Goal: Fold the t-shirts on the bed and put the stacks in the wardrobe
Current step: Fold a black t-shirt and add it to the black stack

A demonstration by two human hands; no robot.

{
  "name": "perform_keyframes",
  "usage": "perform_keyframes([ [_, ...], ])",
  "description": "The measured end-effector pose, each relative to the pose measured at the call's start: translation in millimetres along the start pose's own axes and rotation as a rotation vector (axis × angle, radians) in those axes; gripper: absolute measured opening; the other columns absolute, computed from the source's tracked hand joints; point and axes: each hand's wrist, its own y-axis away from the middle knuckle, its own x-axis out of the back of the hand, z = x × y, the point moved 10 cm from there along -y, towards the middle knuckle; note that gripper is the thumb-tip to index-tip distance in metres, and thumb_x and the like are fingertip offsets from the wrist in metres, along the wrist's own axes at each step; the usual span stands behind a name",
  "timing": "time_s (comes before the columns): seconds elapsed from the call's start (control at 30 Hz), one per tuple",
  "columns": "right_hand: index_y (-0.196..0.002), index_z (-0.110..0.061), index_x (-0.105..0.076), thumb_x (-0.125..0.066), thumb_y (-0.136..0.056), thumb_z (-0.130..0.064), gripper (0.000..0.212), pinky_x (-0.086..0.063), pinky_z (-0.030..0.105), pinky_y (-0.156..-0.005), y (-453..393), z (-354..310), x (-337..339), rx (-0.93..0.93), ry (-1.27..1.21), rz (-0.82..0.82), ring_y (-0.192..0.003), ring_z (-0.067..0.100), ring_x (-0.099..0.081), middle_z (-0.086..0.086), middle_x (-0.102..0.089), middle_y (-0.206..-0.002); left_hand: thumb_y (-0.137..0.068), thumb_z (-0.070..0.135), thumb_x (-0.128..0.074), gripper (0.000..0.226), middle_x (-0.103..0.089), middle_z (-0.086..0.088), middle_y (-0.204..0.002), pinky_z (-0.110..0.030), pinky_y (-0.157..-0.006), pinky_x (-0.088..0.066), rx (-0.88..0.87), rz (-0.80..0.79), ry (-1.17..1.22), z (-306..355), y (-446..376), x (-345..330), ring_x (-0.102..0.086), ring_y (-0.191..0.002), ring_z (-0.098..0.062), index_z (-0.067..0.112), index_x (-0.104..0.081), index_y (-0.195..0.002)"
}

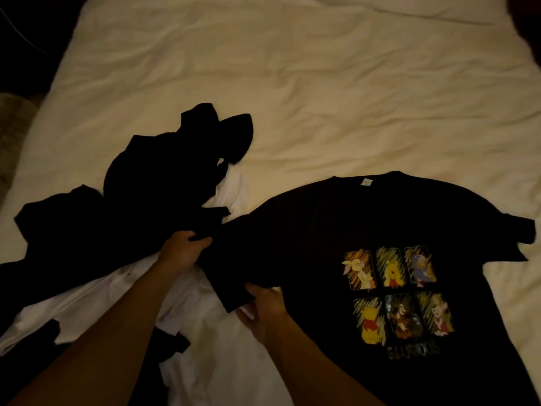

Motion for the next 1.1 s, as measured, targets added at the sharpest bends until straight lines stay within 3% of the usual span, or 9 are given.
perform_keyframes([
  [0.1,-0.113,-0.017,-0.058,-0.052,-0.101,-0.01,0.015,-0.055,0.031,-0.067,16.9,-16.7,10.0,0.078,-0.135,0.073,-0.088,0.021,-0.064,0.003,-0.065,-0.097,-0.092,0.028,-0.069,0.019,-0.069,-0.002,-0.097,-0.022,-0.064,-0.05,-0.09,0.093,0.065,31.4,15.5,14.3,-0.065,-0.081,-0.016,0.014,-0.069,-0.105],
  [0.27,-0.134,-0.016,-0.05,-0.055,-0.1,-0.016,0.034,-0.055,0.03,-0.061,37.1,-15.5,16.0,0.09,-0.23,0.087,-0.094,0.024,-0.066,0.009,-0.065,-0.119,-0.091,0.031,-0.07,0.025,-0.069,-0.01,-0.085,-0.034,-0.067,-0.056,-0.172,0.115,0.235,81.5,46.6,7.1,-0.067,-0.077,-0.024,0.006,-0.066,-0.09],
  [0.4,-0.143,-0.025,-0.039,-0.055,-0.099,-0.01,0.048,-0.052,0.028,-0.056,49.3,-30.8,37.6,0.106,-0.279,0.138,-0.065,0.016,-0.055,0.012,-0.063,-0.105,-0.094,0.02,-0.066,0.019,-0.063,-0.005,-0.07,-0.019,-0.044,-0.047,-0.287,0.108,0.309,136.6,71.2,-16.0,-0.06,-0.051,-0.01,0.007,-0.059,-0.083],
  [0.53,-0.12,-0.017,-0.06,-0.042,-0.102,-0.005,0.029,-0.049,0.026,-0.055,49.0,-56.4,57.4,0.054,-0.284,0.026,-0.058,0.013,-0.052,0.011,-0.063,-0.103,-0.095,0.021,-0.065,0.024,-0.061,-0.003,-0.057,-0.023,-0.044,-0.048,-0.38,0.028,0.29,192.5,82.5,-68.5,-0.058,-0.043,-0.011,0.001,-0.057,-0.084],
  [0.67,-0.097,-0.012,-0.061,-0.045,-0.102,-0.012,0.017,-0.047,0.026,-0.052,42.3,-82.9,91.5,-0.026,-0.415,-0.029,-0.051,0.012,-0.049,0.005,-0.056,-0.072,-0.095,0.025,-0.065,0.021,-0.066,-0.004,-0.066,-0.027,-0.047,-0.051,-0.371,-0.063,0.296,226.4,84.1,-141.8,-0.064,-0.049,-0.018,0.014,-0.055,-0.08],
  [0.8,-0.099,-0.01,-0.059,-0.044,-0.103,-0.017,0.018,-0.047,0.033,-0.07,15.7,-110.9,147.2,-0.045,-0.463,0.01,-0.072,0.019,-0.053,0.01,-0.058,-0.083,-0.094,0.037,-0.064,0.022,-0.067,-0.003,-0.096,-0.029,-0.061,-0.059,-0.284,-0.26,0.259,236.9,83.1,-223.0,-0.071,-0.076,-0.016,0.017,-0.06,-0.102],
  [0.87,-0.104,-0.01,-0.059,-0.047,-0.103,-0.03,0.024,-0.046,0.037,-0.082,-0.4,-120.6,178.0,-0.078,-0.422,0.032,-0.085,0.024,-0.056,0.012,-0.059,-0.093,-0.093,0.044,-0.063,0.03,-0.066,0.003,-0.098,-0.034,-0.07,-0.06,-0.27,-0.278,0.125,229.5,78.1,-247.2,-0.069,-0.082,-0.014,0.019,-0.062,-0.11],
  [0.97,-0.107,-0.011,-0.06,-0.051,-0.099,-0.045,0.036,-0.049,0.036,-0.077,-16.1,-124.6,212.3,-0.122,-0.206,-0.002,-0.081,0.023,-0.056,0.009,-0.059,-0.09,-0.093,0.036,-0.065,0.026,-0.064,0.003,-0.098,-0.037,-0.08,-0.056,-0.282,-0.08,-0.044,204.2,59.4,-238.5,-0.065,-0.088,-0.016,0.018,-0.063,-0.112],
  [1.1,-0.09,-0.009,-0.057,-0.061,-0.097,-0.028,0.021,-0.042,0.026,-0.051,-30.9,-139.5,224.6,-0.023,0.047,-0.042,-0.056,0.014,-0.047,0.005,-0.054,-0.069,-0.092,0.03,-0.065,0.055,-0.045,-0.014,-0.137,-0.049,-0.1,-0.044,-0.205,0.202,-0.275,167.6,29.5,-198.5,-0.045,-0.125,-0.036,0.009,-0.045,-0.139],
])
